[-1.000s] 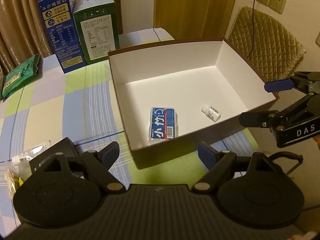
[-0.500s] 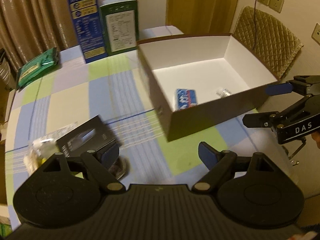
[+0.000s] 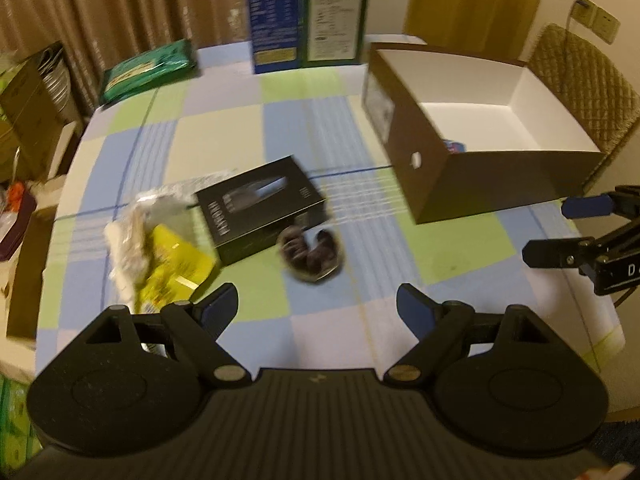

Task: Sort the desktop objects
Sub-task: 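Withdraw both tools from the box back toward the remaining objects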

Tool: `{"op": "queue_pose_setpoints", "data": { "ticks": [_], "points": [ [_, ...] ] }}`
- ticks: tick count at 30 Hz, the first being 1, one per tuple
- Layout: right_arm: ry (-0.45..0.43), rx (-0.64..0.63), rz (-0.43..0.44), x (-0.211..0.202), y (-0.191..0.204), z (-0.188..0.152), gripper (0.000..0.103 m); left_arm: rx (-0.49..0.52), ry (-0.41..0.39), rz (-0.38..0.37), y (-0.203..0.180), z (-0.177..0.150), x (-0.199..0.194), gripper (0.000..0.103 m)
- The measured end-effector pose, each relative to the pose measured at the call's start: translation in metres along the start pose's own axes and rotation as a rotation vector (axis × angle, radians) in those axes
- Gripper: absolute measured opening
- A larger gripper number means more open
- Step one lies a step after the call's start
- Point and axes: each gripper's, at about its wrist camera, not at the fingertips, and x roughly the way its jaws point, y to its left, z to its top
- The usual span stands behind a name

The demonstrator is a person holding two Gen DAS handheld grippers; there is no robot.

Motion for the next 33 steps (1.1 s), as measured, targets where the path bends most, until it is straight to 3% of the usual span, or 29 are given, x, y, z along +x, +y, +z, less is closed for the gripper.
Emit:
{"op": "queue_pose_setpoints", "data": {
  "ticks": [16,33],
  "points": [
    [0.033,-0.072,0.046,0.035,0.052,0.002,0.101,-0.122,0.022,0.072,0.064,-0.035,-0.009,0.084],
    [-0.003,-0.166,0.044,0.088,0.105,0.016,0.101,-0.207,0.021,0.166,0.130,-0.053,-0.003,0.083]
  ]
}}
